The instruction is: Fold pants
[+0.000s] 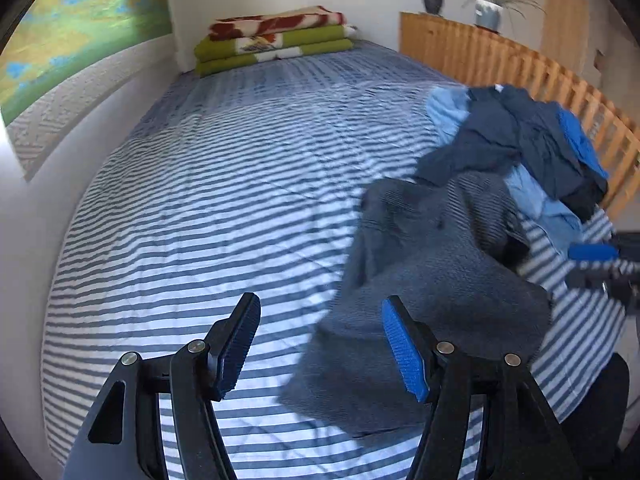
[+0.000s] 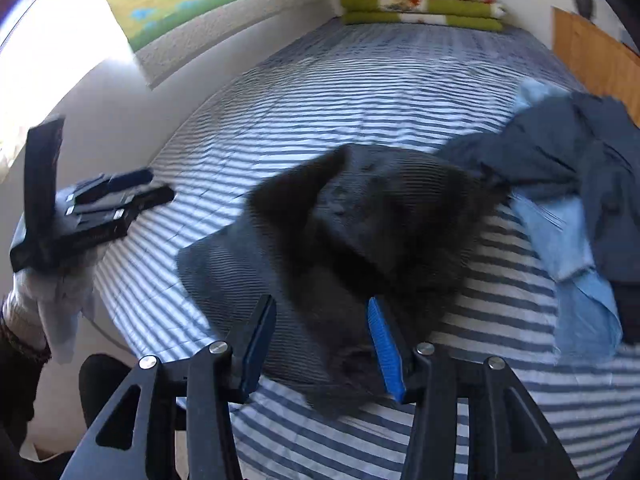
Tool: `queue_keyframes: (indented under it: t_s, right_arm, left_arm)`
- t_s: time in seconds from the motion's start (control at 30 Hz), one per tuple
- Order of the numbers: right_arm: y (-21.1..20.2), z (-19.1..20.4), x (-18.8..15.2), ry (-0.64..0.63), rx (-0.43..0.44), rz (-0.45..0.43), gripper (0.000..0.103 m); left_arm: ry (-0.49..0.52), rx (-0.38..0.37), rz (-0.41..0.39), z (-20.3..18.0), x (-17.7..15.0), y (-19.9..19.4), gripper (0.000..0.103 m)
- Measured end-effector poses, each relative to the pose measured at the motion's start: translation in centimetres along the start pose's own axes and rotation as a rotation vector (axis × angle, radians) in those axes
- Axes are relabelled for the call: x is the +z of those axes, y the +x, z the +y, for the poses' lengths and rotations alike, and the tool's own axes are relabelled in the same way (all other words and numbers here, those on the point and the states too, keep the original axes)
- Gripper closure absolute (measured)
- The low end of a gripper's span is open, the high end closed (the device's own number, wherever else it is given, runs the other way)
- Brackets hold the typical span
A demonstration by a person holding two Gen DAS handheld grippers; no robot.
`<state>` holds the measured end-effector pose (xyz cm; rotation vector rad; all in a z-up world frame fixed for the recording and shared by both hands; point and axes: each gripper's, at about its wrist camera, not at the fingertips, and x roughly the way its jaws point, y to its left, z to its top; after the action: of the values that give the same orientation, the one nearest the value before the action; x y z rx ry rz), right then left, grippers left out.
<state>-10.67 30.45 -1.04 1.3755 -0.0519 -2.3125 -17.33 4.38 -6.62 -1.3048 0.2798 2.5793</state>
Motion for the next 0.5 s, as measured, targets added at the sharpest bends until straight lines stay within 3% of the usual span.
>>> queue_keyframes:
  t_s: [0.1, 0.13, 0.2, 0.3, 0.47, 0.5]
  right_arm:
    - [-0.3, -5.5, -0.4, 0.054, -0.159, -0.013, 0.058]
    - [-0.3, -6.8, -0.6, 0.057, -0.191, -0.015, 0.058]
    - [0.1, -8.6, -0.9, 0.090, -0.208, -0.010, 0.058]
    - [1.1, -10.1, -0.8, 0.141, -0.186, 0.001, 0.057]
    - [3.9, -8.8, 0.0, 0.151, -0.097, 0.030, 0.057]
    - [4.3, -8.4, 0.2, 0.149, -0.066, 0.030, 0.057]
  left_arm:
    - [0.095, -0.081, 0.036, -7.1, 0.4, 2.2, 0.030]
    - [0.127, -0.087, 0.044, -9.2, 0.6, 2.8, 0.022]
    - [0.179, -0.064, 0.037, -12.6, 0.9, 4.0, 0.015]
    - [0.193, -0.022, 0.068, -14.9, 1.3, 6.4, 0.016]
    - [0.049, -0.080, 0.154, -12.4, 2.0, 8.5, 0.068]
    - [0.056, -0.080, 0.148, -12.0, 1.8, 8.2, 0.072]
